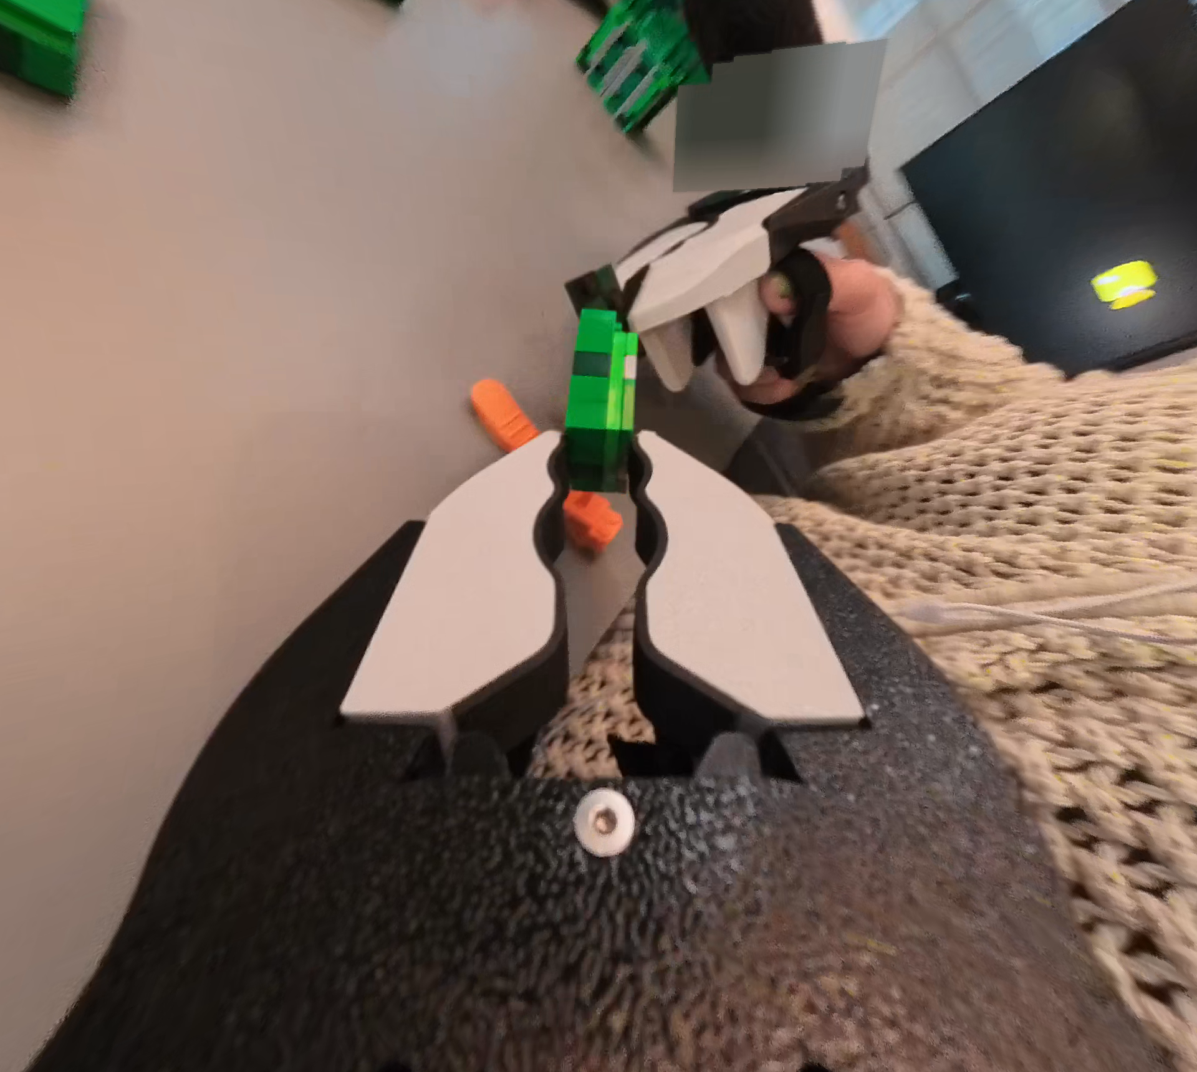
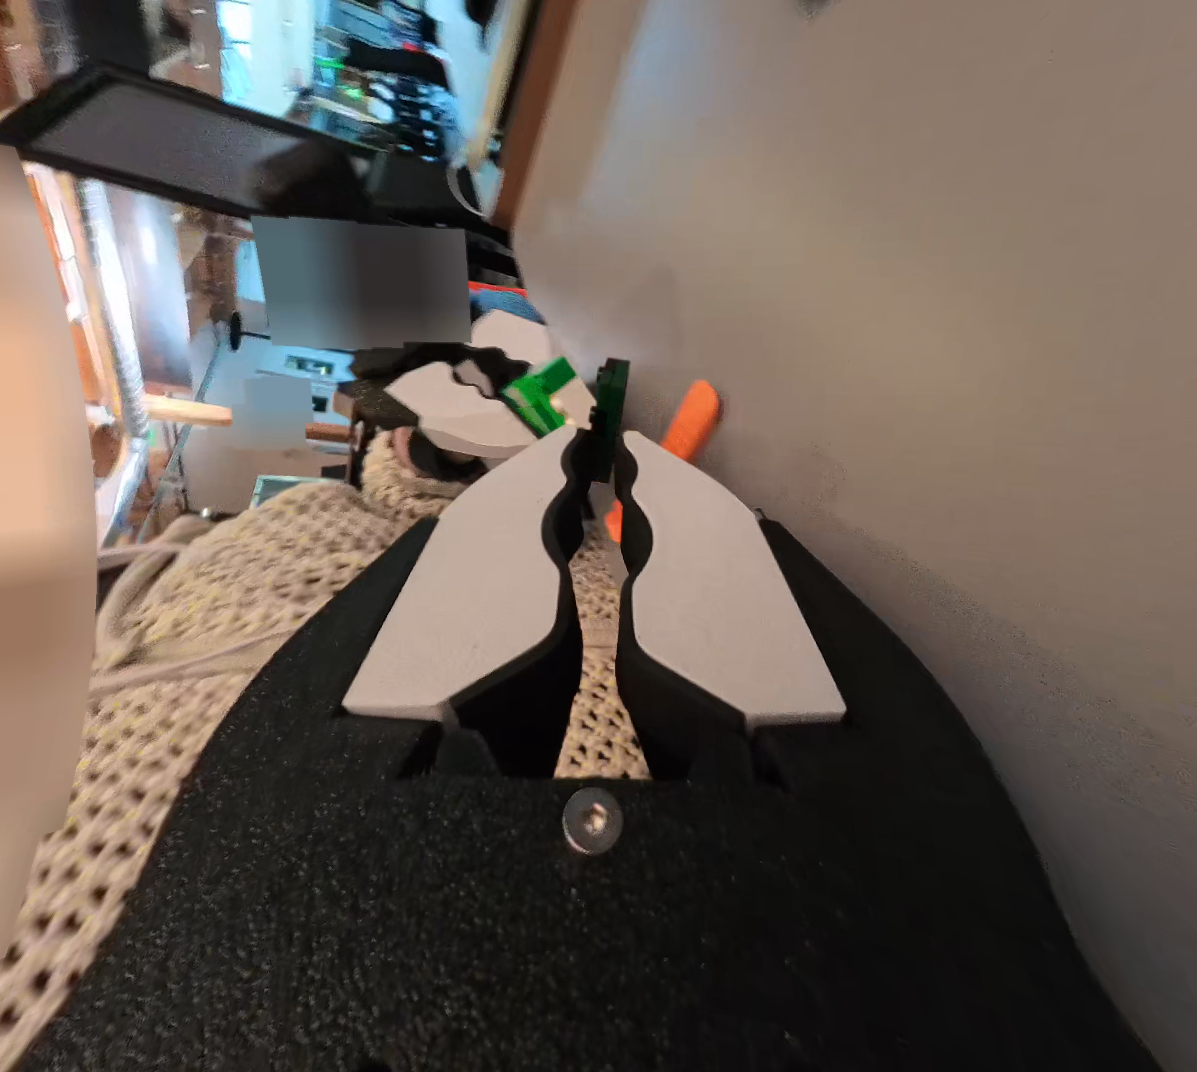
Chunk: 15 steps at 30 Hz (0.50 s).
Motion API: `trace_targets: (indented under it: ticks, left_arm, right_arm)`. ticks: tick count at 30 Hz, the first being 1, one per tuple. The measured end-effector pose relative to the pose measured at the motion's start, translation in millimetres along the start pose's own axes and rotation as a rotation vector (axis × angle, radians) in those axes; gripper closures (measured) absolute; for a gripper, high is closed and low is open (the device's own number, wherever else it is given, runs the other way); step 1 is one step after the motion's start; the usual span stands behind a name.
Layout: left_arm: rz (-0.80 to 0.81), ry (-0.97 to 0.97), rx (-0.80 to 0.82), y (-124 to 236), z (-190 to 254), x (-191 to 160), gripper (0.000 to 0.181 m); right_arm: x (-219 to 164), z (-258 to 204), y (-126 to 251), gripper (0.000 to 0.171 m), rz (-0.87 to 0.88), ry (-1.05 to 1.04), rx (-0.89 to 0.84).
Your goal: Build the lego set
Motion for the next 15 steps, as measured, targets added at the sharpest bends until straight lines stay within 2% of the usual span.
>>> trace_targets:
  ticks: [1,4,8,12,15]
  left_arm:
    - [0.023,0.005,-0.059,-0.9,3.1,2.2,0.165]
    - [0.101,-0.018,-0.177,-6.4,8.8,10.6,0.165]
    - [0.208,-0.169,-0.204,-14.1,15.5,24.6,0.165]
    - [0.228,-0.336,-0.211,-24.0,24.5,38.9,0.165]
    - [0.202,-0.400,-0.215,-34.1,23.7,48.8,0.165]
  right_arm:
    - [4.9,-5.9,4.6,0.165,0.012,0.055,0.033]
    - [17.9,-25.4,18.2,0.165,0.000,0.250,0.074]
    - [34.0,-54.7,39.1,0.165,-0.051,0.564,0.033]
    - [42.5,-65.0,49.9,0.165,-0.145,0.829,-0.078]
    - [47.5,-60.8,54.5,0.165,-0.182,0.944,-0.105]
Point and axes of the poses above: each gripper's, where its closed fingertips meet, y back along the fingers, x out of its top, z = x × y across the jaws, the point moved 7 cm from there along y, back along the fingers, and after that the axes turned 5 degrees about y, right-handed, at the moved point
